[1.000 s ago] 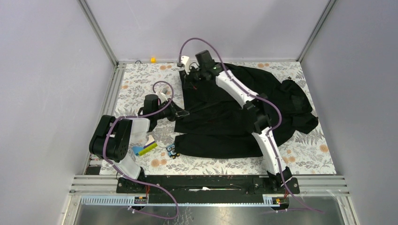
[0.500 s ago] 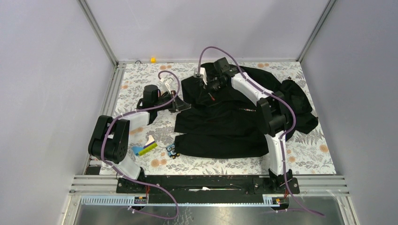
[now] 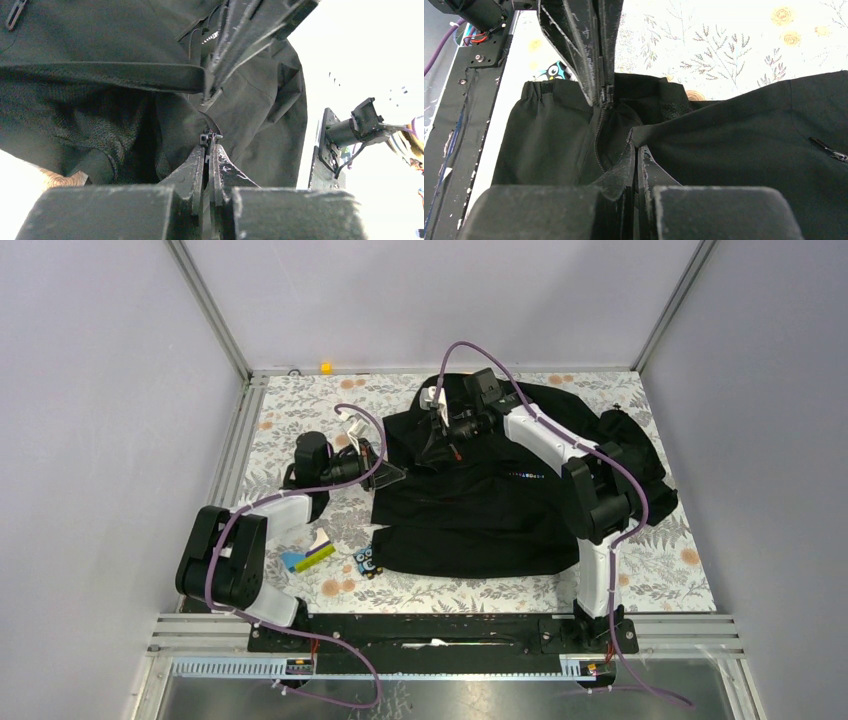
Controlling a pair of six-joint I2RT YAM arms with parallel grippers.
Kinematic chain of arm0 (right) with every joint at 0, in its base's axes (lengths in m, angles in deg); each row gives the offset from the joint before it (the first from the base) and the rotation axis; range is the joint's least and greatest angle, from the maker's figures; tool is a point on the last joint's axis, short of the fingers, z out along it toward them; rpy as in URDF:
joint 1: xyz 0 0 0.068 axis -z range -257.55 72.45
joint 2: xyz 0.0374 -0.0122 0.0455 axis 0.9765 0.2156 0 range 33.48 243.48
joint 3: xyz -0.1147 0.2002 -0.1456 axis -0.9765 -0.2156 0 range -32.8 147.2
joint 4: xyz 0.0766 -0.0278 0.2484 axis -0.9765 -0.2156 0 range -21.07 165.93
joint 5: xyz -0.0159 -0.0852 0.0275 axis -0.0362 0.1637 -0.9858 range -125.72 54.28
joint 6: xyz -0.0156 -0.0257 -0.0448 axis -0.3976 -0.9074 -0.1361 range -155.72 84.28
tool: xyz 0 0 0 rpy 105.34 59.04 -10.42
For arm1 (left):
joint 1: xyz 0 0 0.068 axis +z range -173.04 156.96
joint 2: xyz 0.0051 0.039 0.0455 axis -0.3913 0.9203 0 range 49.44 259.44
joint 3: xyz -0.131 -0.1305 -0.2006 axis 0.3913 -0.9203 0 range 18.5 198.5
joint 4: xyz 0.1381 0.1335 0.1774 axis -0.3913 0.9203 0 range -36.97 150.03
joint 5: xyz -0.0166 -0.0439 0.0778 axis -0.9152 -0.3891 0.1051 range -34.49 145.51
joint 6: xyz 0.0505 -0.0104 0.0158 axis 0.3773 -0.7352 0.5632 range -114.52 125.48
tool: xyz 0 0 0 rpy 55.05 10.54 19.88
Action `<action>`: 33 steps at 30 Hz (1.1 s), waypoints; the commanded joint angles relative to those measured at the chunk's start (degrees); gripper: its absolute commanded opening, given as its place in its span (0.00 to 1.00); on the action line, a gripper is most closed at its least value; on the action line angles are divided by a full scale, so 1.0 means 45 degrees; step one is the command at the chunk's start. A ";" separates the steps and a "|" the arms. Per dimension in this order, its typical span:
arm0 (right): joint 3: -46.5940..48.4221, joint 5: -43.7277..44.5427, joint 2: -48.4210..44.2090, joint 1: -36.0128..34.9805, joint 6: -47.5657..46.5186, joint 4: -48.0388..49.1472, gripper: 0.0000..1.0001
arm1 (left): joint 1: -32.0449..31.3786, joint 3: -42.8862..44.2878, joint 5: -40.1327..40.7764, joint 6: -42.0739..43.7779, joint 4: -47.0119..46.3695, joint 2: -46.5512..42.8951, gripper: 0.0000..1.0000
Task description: Zip up the jacket
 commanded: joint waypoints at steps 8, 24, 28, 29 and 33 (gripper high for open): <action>-0.1394 -0.1358 -0.0740 -0.0001 0.0292 0.2842 0.00 | 0.0198 -0.0453 -0.1754 0.0007 -0.3404 -0.0055 0.00; -0.2703 -0.0220 -0.1803 0.0019 0.1383 0.4971 0.00 | 0.0199 0.0588 -0.1600 0.3013 -0.0725 0.0715 0.00; -0.2989 -0.0603 -0.2099 0.0021 0.1377 0.5236 0.00 | 0.0198 0.0593 -0.1622 0.3041 -0.0729 0.0649 0.00; -0.2997 -0.0745 -0.2087 0.0009 0.1345 0.5243 0.00 | 0.0198 0.0580 -0.1651 0.3043 -0.0745 0.0624 0.00; -0.2957 -0.1123 -0.1759 -0.0050 0.1344 0.5364 0.00 | 0.0199 0.0442 -0.1816 0.2644 -0.1300 0.0591 0.00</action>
